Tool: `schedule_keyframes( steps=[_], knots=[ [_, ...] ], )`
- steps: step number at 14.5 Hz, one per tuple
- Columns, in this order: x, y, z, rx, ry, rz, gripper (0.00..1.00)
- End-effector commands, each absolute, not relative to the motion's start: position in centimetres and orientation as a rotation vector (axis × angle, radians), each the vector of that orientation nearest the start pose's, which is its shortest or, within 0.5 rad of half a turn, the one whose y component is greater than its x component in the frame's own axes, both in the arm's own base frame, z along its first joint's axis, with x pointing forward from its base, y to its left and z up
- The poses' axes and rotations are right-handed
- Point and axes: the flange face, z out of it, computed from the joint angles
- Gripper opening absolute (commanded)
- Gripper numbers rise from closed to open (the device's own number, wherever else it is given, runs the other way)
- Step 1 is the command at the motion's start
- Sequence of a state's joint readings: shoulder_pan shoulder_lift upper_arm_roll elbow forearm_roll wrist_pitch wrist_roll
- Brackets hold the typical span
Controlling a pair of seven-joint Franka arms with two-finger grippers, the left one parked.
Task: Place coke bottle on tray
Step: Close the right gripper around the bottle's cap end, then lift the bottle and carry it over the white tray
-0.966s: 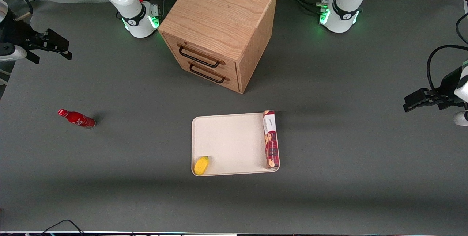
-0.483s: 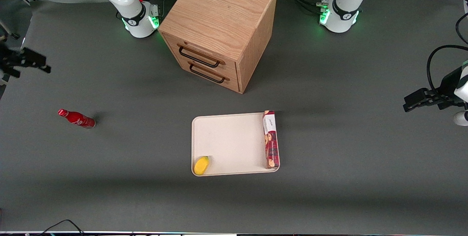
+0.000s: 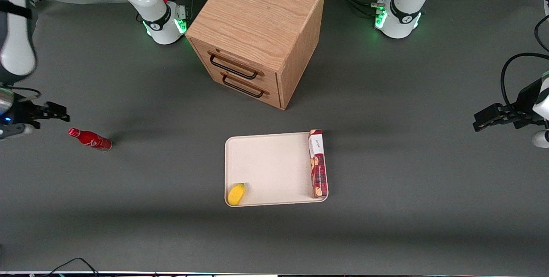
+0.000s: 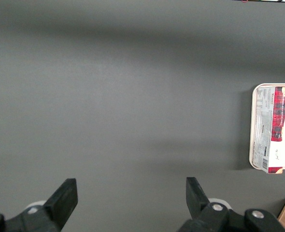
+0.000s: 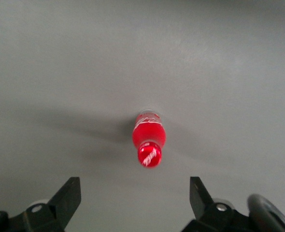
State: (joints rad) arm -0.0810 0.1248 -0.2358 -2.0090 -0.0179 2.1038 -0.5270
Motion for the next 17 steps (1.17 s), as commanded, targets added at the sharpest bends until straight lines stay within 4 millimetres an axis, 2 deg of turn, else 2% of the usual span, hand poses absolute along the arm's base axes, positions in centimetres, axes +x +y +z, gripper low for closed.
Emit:
schedule_keyframes(
  steps=[1, 4, 5, 6, 8, 9, 10, 12, 15, 17],
  knots=[
    [54.1, -17.9, 35.3, -3.171, -0.402, 0.053, 1.00],
    [53.6, -17.9, 32.8, -3.182, -0.403, 0.030, 1.00],
    [53.4, -18.0, 32.5, -3.184, -0.407, 0.021, 0.96],
    [53.3, -18.0, 32.2, -3.178, -0.446, 0.028, 0.82],
    [53.0, -18.9, 32.2, -3.180, -0.445, 0.030, 0.41],
    [53.0, -18.9, 32.2, -3.180, -0.444, 0.033, 0.23],
    [52.9, -19.0, 32.2, -3.180, -0.444, 0.033, 0.09],
    [52.9, -19.0, 32.2, -3.171, -0.487, 0.041, 0.00],
    [53.2, -18.8, 32.7, -3.173, -0.495, 0.027, 0.00],
    [53.4, -18.4, 33.9, -3.175, -0.491, 0.006, 0.00]
  ],
)
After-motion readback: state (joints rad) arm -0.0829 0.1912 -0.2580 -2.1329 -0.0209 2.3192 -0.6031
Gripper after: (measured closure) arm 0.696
